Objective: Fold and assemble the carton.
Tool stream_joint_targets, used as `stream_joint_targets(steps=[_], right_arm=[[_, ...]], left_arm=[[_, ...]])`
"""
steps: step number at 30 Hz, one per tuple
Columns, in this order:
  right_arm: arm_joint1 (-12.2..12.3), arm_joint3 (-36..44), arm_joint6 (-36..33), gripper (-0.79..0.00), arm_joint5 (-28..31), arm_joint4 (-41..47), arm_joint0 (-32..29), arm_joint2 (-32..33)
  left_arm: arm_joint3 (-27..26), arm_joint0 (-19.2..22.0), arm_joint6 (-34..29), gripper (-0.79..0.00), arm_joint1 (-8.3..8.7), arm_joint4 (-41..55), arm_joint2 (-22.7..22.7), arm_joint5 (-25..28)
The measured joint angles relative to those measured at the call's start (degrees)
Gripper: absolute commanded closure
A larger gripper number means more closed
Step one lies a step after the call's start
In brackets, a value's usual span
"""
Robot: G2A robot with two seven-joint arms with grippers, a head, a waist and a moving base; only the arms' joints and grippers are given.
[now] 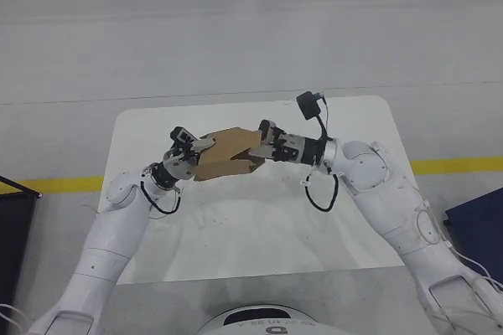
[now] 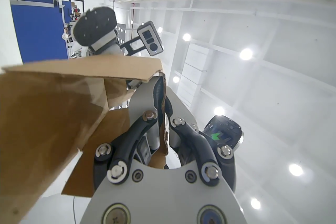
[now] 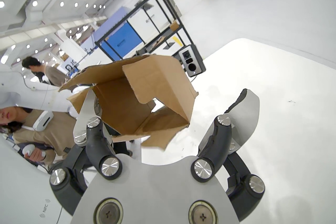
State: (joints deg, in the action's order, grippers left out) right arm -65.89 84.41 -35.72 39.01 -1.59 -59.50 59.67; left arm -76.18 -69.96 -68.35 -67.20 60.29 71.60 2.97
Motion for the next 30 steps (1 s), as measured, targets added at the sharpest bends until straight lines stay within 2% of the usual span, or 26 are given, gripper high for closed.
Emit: stream_joint_targets(steps=[10,22,30], right_arm=[[0.5,-1.3,2.3,-0.785,0.4,1.0,-3.0,2.5],[-1.3,-2.6,-0.2,-0.785,-1.3,1.1,2.5,-3.6],[-1.8,-3.3,-0.8,-0.785,-2.7,-0.8,4.1,-5.1]], left_arm=[[0.1,0.3,-2.0,0.000,-0.31,3.5,0.8,-0.7],[0.6,0.9,-3.5,0.000,-0.84,3.2,-0.8,-1.5],[1.4,1.1,-4.1,0.000,-0.90,3.1,-0.3,-2.0]])
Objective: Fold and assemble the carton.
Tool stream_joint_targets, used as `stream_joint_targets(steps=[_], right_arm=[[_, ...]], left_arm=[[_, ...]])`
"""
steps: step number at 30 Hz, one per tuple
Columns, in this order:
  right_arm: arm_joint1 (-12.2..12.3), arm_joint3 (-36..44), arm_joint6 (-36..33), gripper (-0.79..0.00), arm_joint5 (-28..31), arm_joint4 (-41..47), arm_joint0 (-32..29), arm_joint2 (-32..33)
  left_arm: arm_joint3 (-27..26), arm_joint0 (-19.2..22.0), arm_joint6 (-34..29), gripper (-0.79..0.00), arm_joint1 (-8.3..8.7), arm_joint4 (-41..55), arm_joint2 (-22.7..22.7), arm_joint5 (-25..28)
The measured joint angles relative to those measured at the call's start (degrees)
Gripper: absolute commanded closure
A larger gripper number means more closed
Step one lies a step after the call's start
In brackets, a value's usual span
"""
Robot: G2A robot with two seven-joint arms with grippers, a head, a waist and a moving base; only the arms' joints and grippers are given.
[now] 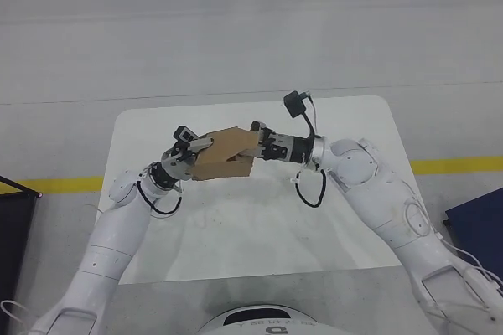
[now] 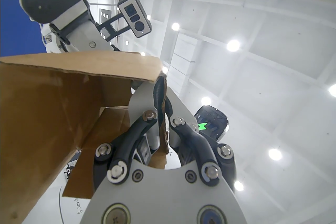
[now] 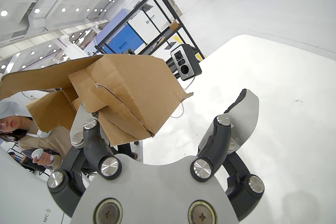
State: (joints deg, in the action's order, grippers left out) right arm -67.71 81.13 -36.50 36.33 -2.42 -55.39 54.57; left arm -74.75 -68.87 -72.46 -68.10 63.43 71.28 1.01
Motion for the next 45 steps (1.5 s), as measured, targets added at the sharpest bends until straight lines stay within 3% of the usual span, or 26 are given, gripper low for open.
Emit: stream_joint_targets(steps=[14,20,27,37,45], right_arm=[[1.8,5.6,3.5,-0.785,4.2,-1.3,-6.9,7.9],[2.0,8.1,1.9,-0.785,3.8,-2.8,-7.4,7.5],[1.9,5.2,3.2,-0.785,3.5,0.1,-7.7,7.7],[1.7,3.7,-1.2,-0.785,-0.6,3.9,-5.9,6.3],[1.6,5.4,-3.1,-0.733,-3.4,2.8,-5.3,5.5]], left_arm=[[1.2,0.6,0.4,0.000,-0.28,-0.2,0.5,0.6],[0.9,0.6,0.7,0.000,-0.40,-0.4,0.5,0.6],[0.4,0.1,0.9,0.000,-0.57,1.9,1.2,0.0],[1.0,0.4,-0.7,0.000,-1.14,2.7,-0.3,-0.7],[2.8,1.6,-3.3,0.000,-1.56,2.9,-1.2,-0.3]])
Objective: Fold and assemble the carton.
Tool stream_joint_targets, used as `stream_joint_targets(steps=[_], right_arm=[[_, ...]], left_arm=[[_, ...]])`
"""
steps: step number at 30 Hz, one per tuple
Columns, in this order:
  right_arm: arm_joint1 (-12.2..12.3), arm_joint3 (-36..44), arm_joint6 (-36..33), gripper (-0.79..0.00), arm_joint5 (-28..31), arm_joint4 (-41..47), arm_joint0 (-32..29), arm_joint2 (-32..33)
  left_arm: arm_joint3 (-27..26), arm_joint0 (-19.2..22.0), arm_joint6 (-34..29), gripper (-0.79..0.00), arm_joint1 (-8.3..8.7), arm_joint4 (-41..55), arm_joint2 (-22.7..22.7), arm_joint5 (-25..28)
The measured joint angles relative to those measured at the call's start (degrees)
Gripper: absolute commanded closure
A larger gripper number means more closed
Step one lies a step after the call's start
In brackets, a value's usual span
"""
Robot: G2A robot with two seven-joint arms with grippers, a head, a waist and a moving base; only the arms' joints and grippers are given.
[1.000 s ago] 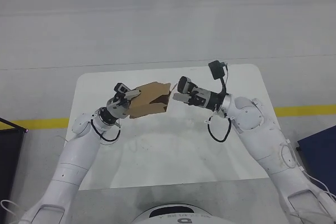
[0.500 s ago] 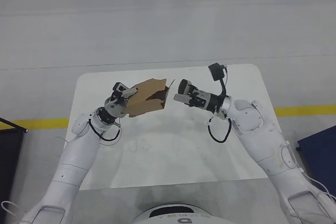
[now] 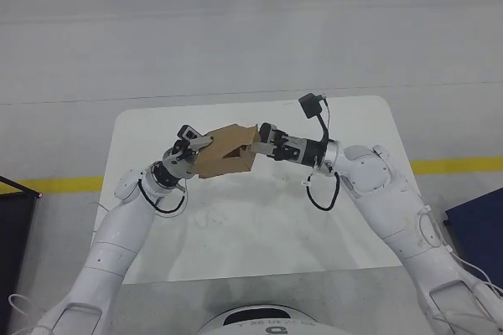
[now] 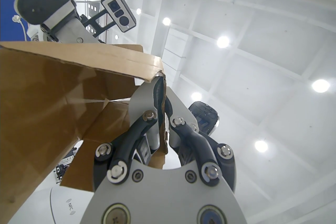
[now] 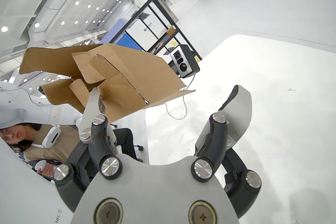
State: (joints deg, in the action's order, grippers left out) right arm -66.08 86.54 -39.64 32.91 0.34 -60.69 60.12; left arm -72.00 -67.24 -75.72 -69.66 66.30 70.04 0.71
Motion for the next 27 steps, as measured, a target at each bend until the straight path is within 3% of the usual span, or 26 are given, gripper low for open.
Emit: stream_joint_targets(steps=[10,11,12,17,18,21,22,24,26,27], right_arm=[[-0.5,0.3,-0.8,-0.690,-1.6,-0.4,1.2,-2.0],[-0.5,0.4,-0.8,-0.628,-1.8,-0.6,1.3,-2.1],[-0.5,0.4,-0.7,-0.428,-2.0,-0.8,1.4,-2.1],[-0.6,0.7,-0.5,-0.025,-2.7,-1.7,1.6,-2.4],[-0.7,0.8,-0.5,-0.003,-2.8,-1.8,1.6,-2.5],[-0.7,0.9,-0.5,-0.003,-2.9,-1.9,1.6,-2.6],[-0.7,0.9,-0.5,-0.046,-2.9,-1.9,1.6,-2.6],[-0.7,1.0,-0.4,-0.268,-2.8,-1.9,1.6,-2.5],[-0.7,1.2,-0.3,-0.406,-2.6,-1.9,1.5,-2.4],[-0.7,1.3,-0.2,-0.650,-2.6,-1.9,1.4,-2.3]], left_arm=[[1.6,1.1,-3.4,0.000,-0.55,1.6,-0.8,-0.7],[1.8,1.1,-3.6,0.000,-0.59,1.7,-0.9,-0.8],[1.9,1.2,-3.8,0.000,-0.62,1.8,-0.9,-0.9],[2.6,1.3,-4.9,0.000,-0.74,2.4,-0.8,-1.5],[2.6,1.3,-5.1,0.000,-0.77,2.4,-0.8,-1.6],[2.9,1.4,-5.6,0.000,-0.85,2.6,-0.8,-1.8],[2.9,1.5,-5.8,0.000,-0.87,2.5,-0.8,-1.9],[3.0,1.6,-6.0,0.000,-0.91,2.5,-0.8,-2.0],[3.2,1.6,-6.2,0.000,-0.95,2.4,-0.8,-2.1],[3.2,1.7,-6.2,0.000,-0.96,2.3,-0.8,-2.1]])
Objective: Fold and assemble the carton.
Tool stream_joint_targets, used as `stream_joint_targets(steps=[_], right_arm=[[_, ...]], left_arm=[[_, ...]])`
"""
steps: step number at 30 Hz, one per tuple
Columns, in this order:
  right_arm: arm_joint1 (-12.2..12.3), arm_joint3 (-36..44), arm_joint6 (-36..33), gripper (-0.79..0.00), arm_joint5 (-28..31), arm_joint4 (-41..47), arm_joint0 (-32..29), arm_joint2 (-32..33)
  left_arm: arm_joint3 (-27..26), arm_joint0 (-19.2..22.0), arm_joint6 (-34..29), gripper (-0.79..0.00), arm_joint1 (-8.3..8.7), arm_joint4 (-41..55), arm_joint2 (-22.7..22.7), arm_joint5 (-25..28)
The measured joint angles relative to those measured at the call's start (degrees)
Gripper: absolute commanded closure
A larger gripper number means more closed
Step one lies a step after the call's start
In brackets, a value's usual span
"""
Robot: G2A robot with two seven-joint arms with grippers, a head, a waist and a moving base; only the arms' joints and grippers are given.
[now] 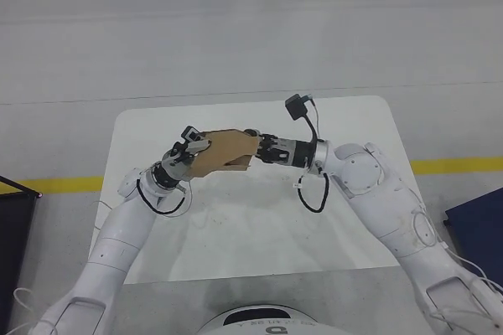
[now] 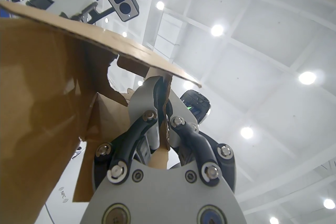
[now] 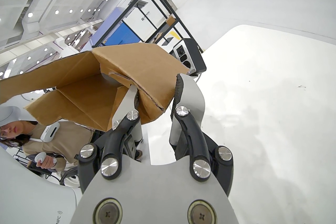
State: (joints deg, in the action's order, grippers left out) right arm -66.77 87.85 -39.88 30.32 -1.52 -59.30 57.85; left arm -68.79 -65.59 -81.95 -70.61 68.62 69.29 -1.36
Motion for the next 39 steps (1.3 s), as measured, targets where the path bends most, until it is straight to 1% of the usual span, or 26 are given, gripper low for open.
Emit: stream_joint_targets(steps=[1,2,4,8,10,18,20,23,29,35,37,39], right_arm=[[0.0,0.1,0.1,-0.699,0.1,0.0,-0.1,0.2],[0.1,0.2,0.2,-0.717,0.2,0.0,-0.3,0.3],[0.2,0.4,0.5,-0.714,0.4,0.1,-0.7,0.8],[0.5,0.6,1.6,-0.668,1.6,0.4,-2.2,2.8],[0.8,1.1,2.1,-0.665,2.5,0.3,-3.3,4.1],[1.8,5.2,4.1,-0.705,7.5,-3.5,-7.4,7.8],[1.8,6.2,4.0,-0.717,7.3,-4.6,-7.7,7.7],[1.8,6.9,3.6,-0.708,6.0,-6.0,-7.4,7.2],[1.6,5.9,3.9,-0.705,3.9,-6.6,-6.1,6.1],[1.5,4.7,4.6,-0.714,4.3,-6.0,-5.7,6.0],[1.6,4.9,5.6,-0.733,5.4,-5.7,-6.3,6.9],[1.8,5.7,6.1,-0.779,6.5,-6.3,-7.1,7.8]], left_arm=[[0.1,0.0,-0.1,0.000,-0.02,-0.1,0.0,0.0],[0.1,0.1,-0.1,0.000,-0.03,-0.1,0.1,0.0],[0.2,0.1,-0.1,0.000,-0.06,-0.3,0.2,0.1],[0.7,0.1,0.7,0.000,-0.10,-0.4,0.6,0.7],[0.9,0.1,1.4,0.000,-0.11,-0.5,0.8,0.9],[1.0,-0.1,4.7,0.000,-0.26,-1.9,1.0,1.8],[0.8,-0.1,5.1,0.000,-0.36,-2.7,0.5,1.9],[0.4,-0.2,5.3,0.000,-0.50,-2.9,0.1,2.0],[-0.1,-0.3,5.3,0.000,-0.62,-3.5,-0.2,1.7],[-0.3,-0.5,5.4,0.000,-0.66,-3.6,0.1,1.7],[-0.1,-0.5,6.3,0.000,-0.68,-3.7,0.3,2.2],[0.3,-0.4,7.9,0.000,-0.68,-4.2,0.6,2.8]])
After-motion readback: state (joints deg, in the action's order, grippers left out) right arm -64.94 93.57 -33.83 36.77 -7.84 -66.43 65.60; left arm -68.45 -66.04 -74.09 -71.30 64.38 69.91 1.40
